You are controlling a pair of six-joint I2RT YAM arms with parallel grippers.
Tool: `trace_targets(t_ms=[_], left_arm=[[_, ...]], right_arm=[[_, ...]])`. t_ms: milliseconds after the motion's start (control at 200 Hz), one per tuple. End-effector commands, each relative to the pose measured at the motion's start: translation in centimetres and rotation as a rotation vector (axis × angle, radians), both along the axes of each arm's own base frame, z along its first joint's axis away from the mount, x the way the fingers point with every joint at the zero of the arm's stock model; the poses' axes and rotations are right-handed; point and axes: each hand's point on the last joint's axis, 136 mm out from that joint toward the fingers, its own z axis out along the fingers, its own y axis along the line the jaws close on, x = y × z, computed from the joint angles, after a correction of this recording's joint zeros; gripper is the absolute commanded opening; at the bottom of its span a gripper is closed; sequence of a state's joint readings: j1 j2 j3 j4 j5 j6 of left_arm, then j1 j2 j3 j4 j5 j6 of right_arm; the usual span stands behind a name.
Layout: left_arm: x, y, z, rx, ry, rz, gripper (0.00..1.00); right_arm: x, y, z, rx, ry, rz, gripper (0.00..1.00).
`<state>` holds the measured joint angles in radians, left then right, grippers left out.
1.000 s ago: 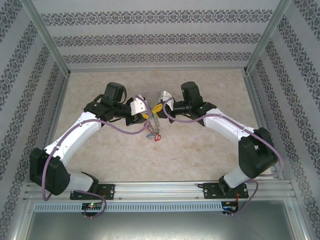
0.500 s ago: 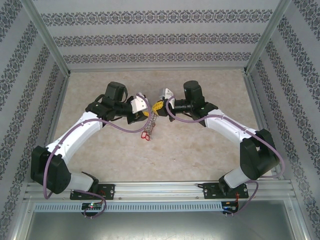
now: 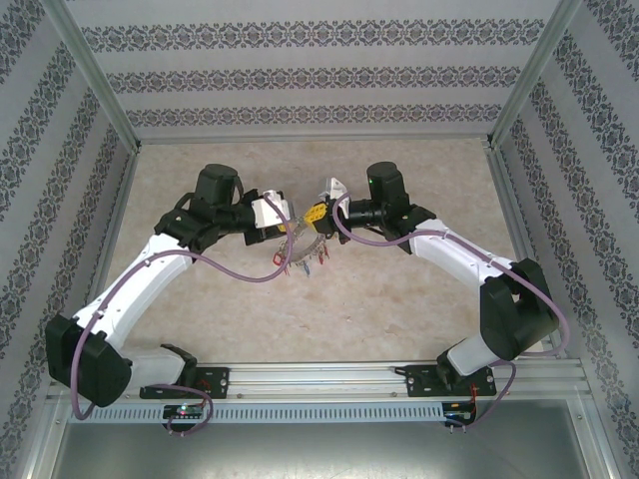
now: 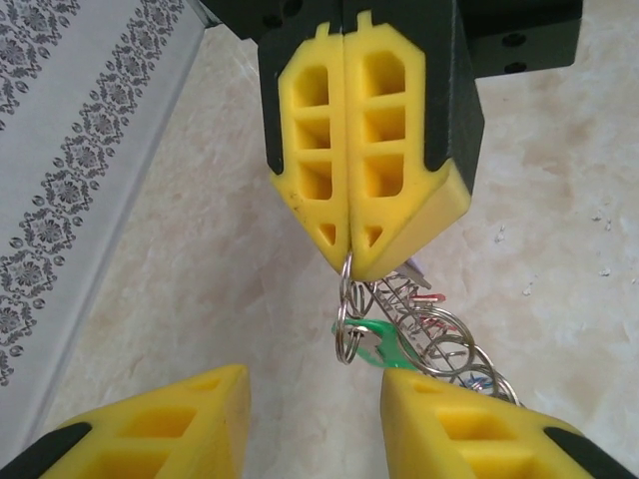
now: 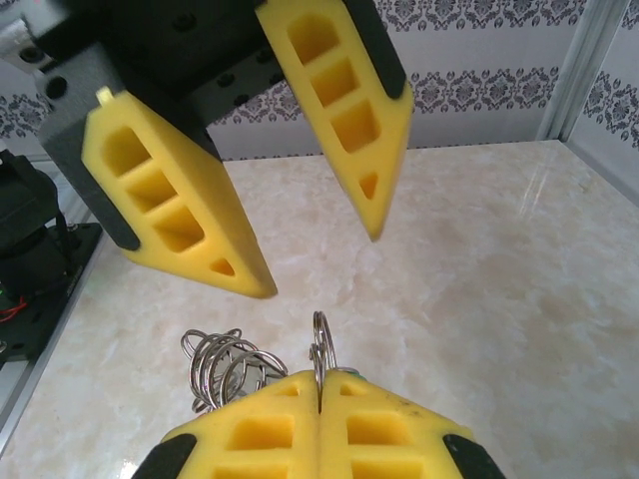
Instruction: Put the keys on the keyring
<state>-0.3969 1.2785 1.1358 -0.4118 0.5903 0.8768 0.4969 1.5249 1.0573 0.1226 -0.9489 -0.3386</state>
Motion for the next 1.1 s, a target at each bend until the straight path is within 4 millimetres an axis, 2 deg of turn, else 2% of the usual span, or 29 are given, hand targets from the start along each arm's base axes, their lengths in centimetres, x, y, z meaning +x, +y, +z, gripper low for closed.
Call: trace_targets(t_ms=[0,195,340,699,734,824,894,979,1094], left_arm=[[1.0,-0.4,-0.2,0.004,-0.038,-0.028,0.39],[1.3,-1.5,-0.5,0.0,-0.021,-0.061,0.37],[1.5,-1.8,-0.6,-0.002,-0.017,-0.061,0.29],[1.4,-2.0,-0.3,-0.014,-0.025,-0.062,0.3],[1.4,-2.1,-0.3,-0.013,-0.026,-0.066,0.28],[1.1,-2.4,-0.2,-0.017,-0.023,-0.081,0.16],[0.8,-2.7,-0.1,-0.023,-0.021,-0.099,0.17],[0.4,-2.9,-0.1,-0.031,-0.008,-0.12,0.25],[-0.2,-3.0,-0.2,-0.039,0.0,-0.134,0.25]], right_arm=[[-0.9,0.1,2.8,0.057,-0.059,0.054,0.0],[-0.8,0.2,3.0,0.059,-0.059,0.054,0.0],[-0.9,0.3,3.0,0.063,-0.052,0.061,0.0],[-1.5,0.6,2.8,0.065,-0.032,0.094,0.0],[-1.5,0.6,2.8,0.066,-0.033,0.094,0.0],[-1.7,0.7,2.7,0.065,-0.02,0.104,0.0],[-1.7,0.7,2.7,0.064,-0.019,0.1,0.0],[-1.5,0.6,2.6,0.058,-0.014,0.084,0.0],[-1.4,0.5,2.5,0.054,-0.009,0.075,0.0]])
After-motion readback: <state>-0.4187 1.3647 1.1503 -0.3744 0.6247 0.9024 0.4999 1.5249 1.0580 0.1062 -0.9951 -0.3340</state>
